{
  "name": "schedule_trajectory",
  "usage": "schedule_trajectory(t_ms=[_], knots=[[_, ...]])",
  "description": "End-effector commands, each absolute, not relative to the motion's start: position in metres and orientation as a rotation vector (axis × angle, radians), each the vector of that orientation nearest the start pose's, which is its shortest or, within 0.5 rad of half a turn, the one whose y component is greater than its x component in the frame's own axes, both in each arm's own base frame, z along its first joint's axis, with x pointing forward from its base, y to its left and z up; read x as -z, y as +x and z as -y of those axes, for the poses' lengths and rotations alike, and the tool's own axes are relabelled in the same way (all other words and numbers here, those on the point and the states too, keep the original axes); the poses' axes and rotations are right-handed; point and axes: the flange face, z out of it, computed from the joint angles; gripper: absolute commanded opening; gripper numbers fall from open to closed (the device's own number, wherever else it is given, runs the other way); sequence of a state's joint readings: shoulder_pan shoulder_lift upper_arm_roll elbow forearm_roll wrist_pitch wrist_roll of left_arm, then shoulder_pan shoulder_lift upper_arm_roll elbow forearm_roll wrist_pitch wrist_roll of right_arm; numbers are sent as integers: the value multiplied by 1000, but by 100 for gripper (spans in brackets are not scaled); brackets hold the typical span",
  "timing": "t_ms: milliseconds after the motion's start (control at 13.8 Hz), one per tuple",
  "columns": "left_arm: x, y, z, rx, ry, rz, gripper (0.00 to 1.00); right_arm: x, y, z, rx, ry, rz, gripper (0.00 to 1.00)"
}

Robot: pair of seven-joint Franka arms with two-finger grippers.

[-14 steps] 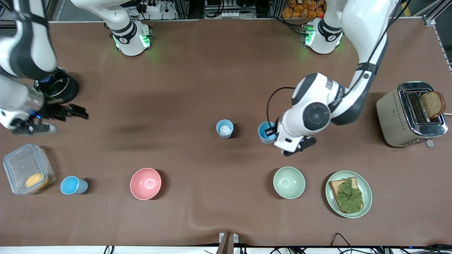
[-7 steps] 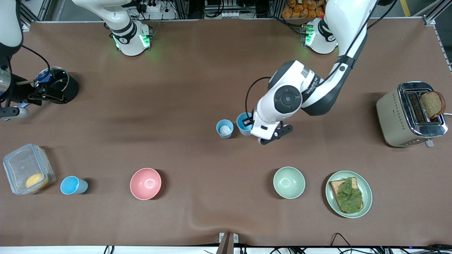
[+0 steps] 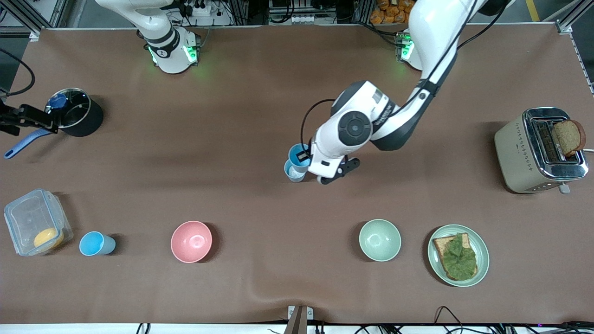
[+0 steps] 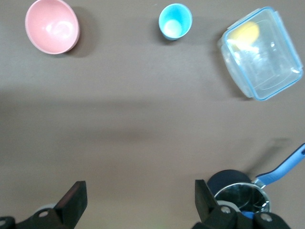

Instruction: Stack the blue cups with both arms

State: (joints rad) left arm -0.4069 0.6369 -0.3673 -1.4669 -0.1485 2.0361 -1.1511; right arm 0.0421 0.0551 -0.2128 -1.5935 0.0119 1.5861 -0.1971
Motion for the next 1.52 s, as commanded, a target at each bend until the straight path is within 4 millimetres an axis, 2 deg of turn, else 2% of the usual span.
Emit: schedule_trajectory(t_ms=[0, 289, 361, 506, 1083, 1156, 1228, 1300, 1372, 1444], knots=[[-315, 528, 483, -532, -3166, 862, 0, -593, 581, 91, 2, -3168, 48, 100], [-297, 521, 490, -554, -3149, 843, 0, -594, 585, 87, 29, -3177, 81, 100], [-295, 522, 489, -555, -3146, 846, 0, -594, 586, 80, 38, -3173, 95, 100], [-294, 524, 488, -546, -3157, 841, 2, -590, 585, 71, 8, -3167, 107, 100], [-296, 542, 477, -481, -3198, 847, 4, -579, 583, 67, -36, -3116, 104, 100], [-296, 542, 477, -481, -3198, 847, 12, -578, 583, 64, -39, -3115, 116, 100], [-297, 543, 477, -478, -3202, 846, 42, -578, 583, 65, -43, -3113, 119, 100], [-298, 542, 479, -460, -3215, 829, 86, -576, 582, 64, -53, -3112, 121, 100], [-303, 543, 480, -427, -3234, 808, 100, -576, 583, 61, -53, -3112, 128, 100], [-309, 544, 479, -410, -3238, 812, 100, -576, 583, 59, -53, -3112, 128, 100]])
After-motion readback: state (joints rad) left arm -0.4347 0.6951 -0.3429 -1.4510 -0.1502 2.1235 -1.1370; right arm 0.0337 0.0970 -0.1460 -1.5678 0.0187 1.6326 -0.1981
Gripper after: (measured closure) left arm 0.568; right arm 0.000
